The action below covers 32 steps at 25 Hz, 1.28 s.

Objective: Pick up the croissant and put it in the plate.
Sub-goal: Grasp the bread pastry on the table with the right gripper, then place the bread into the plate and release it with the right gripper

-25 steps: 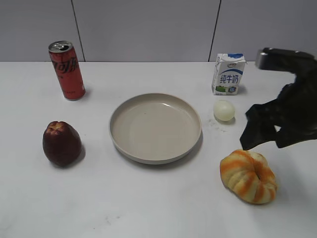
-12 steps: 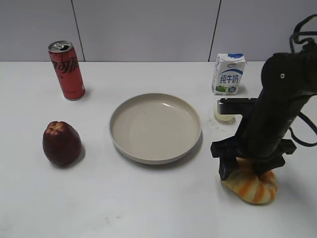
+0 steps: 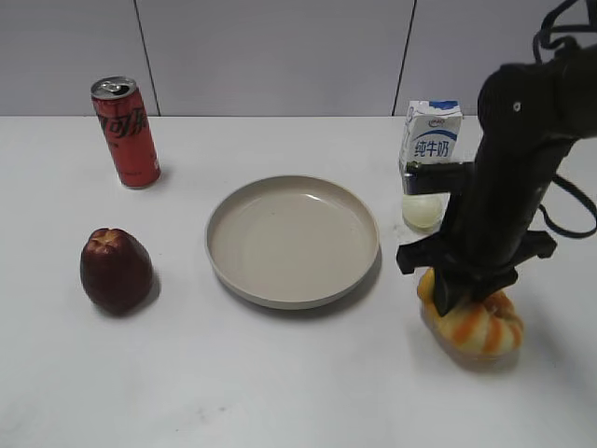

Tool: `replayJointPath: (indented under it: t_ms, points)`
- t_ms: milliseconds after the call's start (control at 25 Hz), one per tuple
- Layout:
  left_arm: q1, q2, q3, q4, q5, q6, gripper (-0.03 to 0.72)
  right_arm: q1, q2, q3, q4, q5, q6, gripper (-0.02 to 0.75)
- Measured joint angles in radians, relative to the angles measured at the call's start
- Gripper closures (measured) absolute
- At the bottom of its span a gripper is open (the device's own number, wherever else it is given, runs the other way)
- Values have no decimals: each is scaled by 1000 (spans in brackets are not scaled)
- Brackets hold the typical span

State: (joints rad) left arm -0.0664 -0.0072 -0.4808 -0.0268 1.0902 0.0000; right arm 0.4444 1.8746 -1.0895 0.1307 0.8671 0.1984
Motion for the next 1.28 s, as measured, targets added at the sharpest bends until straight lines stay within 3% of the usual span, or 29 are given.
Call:
replayJointPath:
  t_ms: [280, 600, 760, 960, 1000, 1160, 1280]
  points:
    - [0, 0, 0, 0, 0, 0, 454, 12, 3, -331, 31, 153, -217, 552]
    - [0, 0, 0, 0, 0, 0, 454, 135, 274, -776, 44, 236, -296, 553]
    - [0, 0, 0, 0, 0, 0, 454, 165, 426, -905, 94, 273, -298, 553]
    - [0, 0, 0, 0, 0, 0, 454, 169, 517, -931, 138, 292, -302, 550]
    - [0, 0, 0, 0, 0, 0, 454, 169, 524, -931, 143, 298, -307, 512]
    - [0, 0, 0, 0, 0, 0, 454, 169, 529, -933, 189, 311, -330, 169]
    - [0, 0, 0, 0, 0, 0, 454, 169, 520, -934, 196, 328, -334, 132]
